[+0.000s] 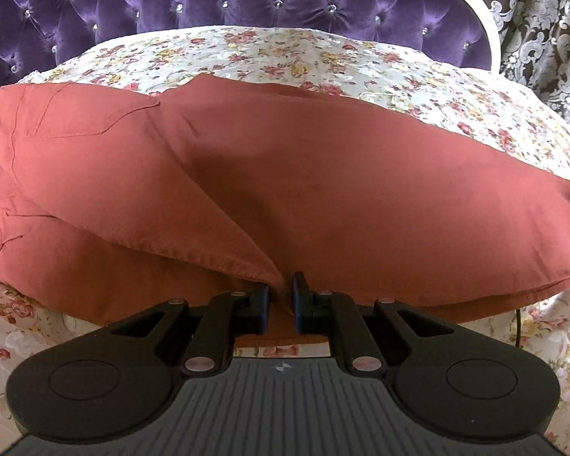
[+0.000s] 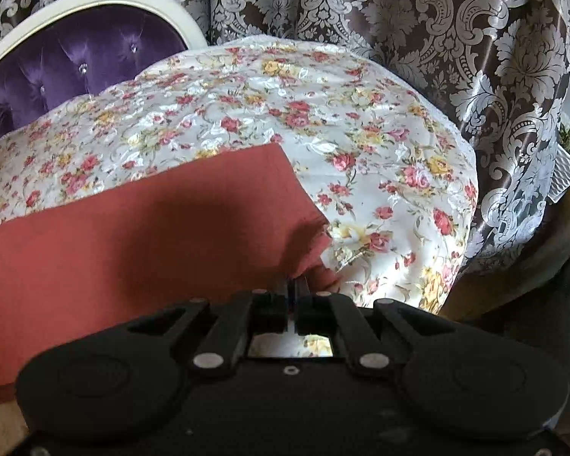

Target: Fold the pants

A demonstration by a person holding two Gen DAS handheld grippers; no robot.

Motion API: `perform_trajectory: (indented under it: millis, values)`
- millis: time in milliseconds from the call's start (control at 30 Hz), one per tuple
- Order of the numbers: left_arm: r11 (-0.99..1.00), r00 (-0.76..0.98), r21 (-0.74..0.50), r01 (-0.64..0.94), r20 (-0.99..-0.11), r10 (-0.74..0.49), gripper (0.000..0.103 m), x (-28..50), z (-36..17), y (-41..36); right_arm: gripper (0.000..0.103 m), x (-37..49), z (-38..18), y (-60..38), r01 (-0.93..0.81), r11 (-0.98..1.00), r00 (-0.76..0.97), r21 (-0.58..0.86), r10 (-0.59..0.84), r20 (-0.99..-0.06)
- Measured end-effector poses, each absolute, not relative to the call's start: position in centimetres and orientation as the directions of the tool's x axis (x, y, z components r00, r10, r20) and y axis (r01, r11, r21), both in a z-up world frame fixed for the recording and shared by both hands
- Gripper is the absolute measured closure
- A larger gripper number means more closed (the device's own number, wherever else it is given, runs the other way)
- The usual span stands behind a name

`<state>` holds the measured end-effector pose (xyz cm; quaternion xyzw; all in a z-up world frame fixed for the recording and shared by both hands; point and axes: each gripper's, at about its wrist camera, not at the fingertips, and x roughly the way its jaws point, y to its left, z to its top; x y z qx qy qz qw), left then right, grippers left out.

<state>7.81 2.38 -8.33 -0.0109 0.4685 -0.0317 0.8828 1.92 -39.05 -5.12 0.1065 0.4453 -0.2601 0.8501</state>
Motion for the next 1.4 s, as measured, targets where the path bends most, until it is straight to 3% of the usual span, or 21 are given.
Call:
perform_trajectory:
  millis: [100,133,167,200,500,733,1400]
  values:
    - [0.997,0.561,-0.051,0.049,-0.825,-0.07,0.091,7.7,-8.2,2.5,0.099,2.1,-4.9,-39.3,0.543,0.838,0.463,-0.05,-0.349,-0.815]
    - [0.997,0.561,-0.053,0.048,-0.825,-0.071,0.091,7.7,-8.2,2.5,0.093,2.2,-5.0,-39.3,0.546,0.835,0.448,-0.064,-0.356,-0.82]
    - [0.997,0.559,-0.057,0.045,-0.826,-0.072,0.091,7.8,-8.3,2.5,0.077,2.5,-5.1,-39.3,0.548,0.831,0.429,-0.091,-0.374,-0.822]
    - [0.997,0.557,-0.059,0.043,-0.827,-0.073,0.091,7.8,-8.3,2.6,0.073,2.8,-5.3,-39.2,0.546,0.828,0.407,-0.128,-0.396,-0.823]
    - [0.998,0.548,-0.054,0.04,-0.834,-0.067,0.091,8.0,-8.6,2.3,0.073,3.4,-3.7,-38.6,0.534,0.793,0.4,-0.293,-0.542,-0.739]
    - [0.998,0.547,-0.045,0.036,-0.835,-0.057,0.091,8.1,-8.7,2.2,0.073,5.6,-2.4,-38.3,0.474,0.827,0.464,-0.303,-0.527,-0.712]
    - [0.999,0.544,-0.047,0.018,-0.838,-0.049,0.091,8.0,-8.9,2.3,0.073,10.3,-5.8,-37.7,0.327,0.931,0.45,-0.164,-0.306,-0.839]
